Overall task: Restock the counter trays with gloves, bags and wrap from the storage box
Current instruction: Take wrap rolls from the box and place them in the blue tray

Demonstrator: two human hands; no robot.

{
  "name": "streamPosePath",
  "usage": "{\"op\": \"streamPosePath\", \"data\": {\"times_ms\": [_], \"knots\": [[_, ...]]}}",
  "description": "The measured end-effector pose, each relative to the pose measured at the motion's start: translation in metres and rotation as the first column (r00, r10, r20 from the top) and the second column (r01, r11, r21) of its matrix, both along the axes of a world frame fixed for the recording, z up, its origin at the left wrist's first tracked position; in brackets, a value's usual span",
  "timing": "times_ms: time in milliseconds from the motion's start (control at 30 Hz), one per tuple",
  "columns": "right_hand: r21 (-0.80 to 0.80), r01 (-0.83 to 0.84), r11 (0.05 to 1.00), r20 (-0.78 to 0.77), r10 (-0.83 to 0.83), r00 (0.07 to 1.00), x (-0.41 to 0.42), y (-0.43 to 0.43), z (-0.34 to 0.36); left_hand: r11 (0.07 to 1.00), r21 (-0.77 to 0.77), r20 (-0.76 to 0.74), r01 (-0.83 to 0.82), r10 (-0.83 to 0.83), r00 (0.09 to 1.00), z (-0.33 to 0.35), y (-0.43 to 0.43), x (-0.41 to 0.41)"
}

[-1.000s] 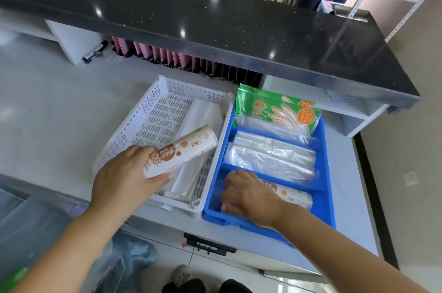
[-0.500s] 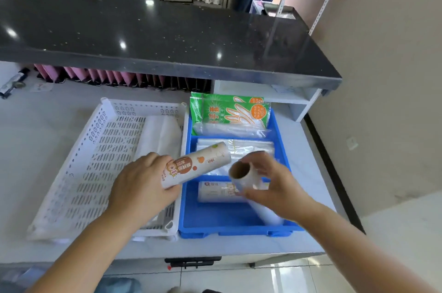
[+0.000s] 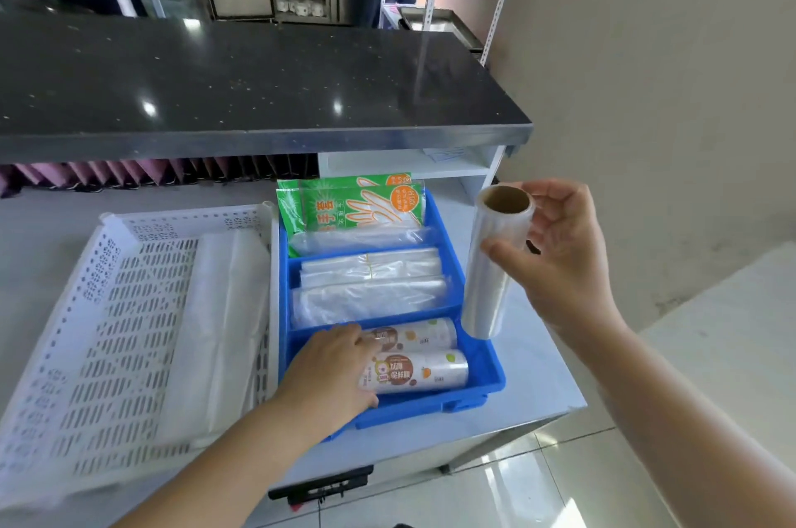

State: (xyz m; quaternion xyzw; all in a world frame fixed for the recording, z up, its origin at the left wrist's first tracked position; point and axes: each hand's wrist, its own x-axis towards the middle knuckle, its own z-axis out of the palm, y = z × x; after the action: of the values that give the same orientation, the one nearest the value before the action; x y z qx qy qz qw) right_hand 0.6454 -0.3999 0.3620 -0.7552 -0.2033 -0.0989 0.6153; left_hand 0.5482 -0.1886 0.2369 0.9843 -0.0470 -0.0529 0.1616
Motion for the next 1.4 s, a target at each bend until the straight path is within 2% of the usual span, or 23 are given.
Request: {"op": "streamPosePath", "data": {"times_ms": [133,400,567,667,733,800,900,967,1167,1300,1400], "knots": [[-0.021,0.017,1.0,-0.012,-0.017,1.0,-0.002,-0.004,-0.006,0.996,-0.081,-0.016,-0.026,0.025,1.0,-0.012,-0.001,0.003],[-0.057,-0.088,0.994,-0.008,0.088,0.996,-0.005,0.003,-0.01,0.995,-0.084,-0.079,-0.053,0.046,0.996,-0.016,-0.004,0.006],[-0.248,-0.202,0.948,-0.031,0.2,0.979,-0.016,0.023,-0.013,0.989,-0.14,-0.118,-0.046,0.03,0.993,0.003,0.012,-0.001],[-0.476,-0.288,0.831,-0.051,0.3,0.952,-0.023,0.043,-0.02,0.967,-0.122,0.066,-0.224,0.233,0.97,0.024,0.036,-0.009],[-0.667,-0.298,0.683,0.008,0.406,0.914,-0.029,0.06,-0.031,0.931,-0.137,0.156,-0.339,0.359,0.92,0.033,0.053,-0.016],[-0.811,-0.241,0.533,0.095,0.527,0.845,-0.034,0.077,-0.048,0.899,-0.166,0.179,-0.406,0.432,0.884,0.038,0.065,-0.023],[-0.926,-0.172,0.335,0.097,0.653,0.751,-0.041,0.095,-0.074,0.883,-0.163,0.198,-0.44,0.467,0.862,0.038,0.071,-0.035],[-0.942,-0.192,0.275,0.053,0.687,0.724,-0.042,0.101,-0.087,0.879,-0.166,0.191,-0.446,0.473,0.86,0.035,0.07,-0.042],[-0.903,-0.325,0.28,-0.021,0.729,0.684,-0.04,0.1,-0.105,0.87,-0.208,0.15,-0.447,0.48,0.864,0.023,0.06,-0.051],[-0.848,-0.368,0.381,-0.029,0.66,0.751,-0.028,0.077,-0.102,0.913,-0.206,0.109,-0.352,0.379,0.919,0.016,0.05,-0.047],[-0.88,-0.3,0.368,-0.013,0.613,0.79,-0.016,0.05,-0.1,0.954,-0.175,0.089,-0.245,0.263,0.961,0.01,0.039,-0.043]]}}
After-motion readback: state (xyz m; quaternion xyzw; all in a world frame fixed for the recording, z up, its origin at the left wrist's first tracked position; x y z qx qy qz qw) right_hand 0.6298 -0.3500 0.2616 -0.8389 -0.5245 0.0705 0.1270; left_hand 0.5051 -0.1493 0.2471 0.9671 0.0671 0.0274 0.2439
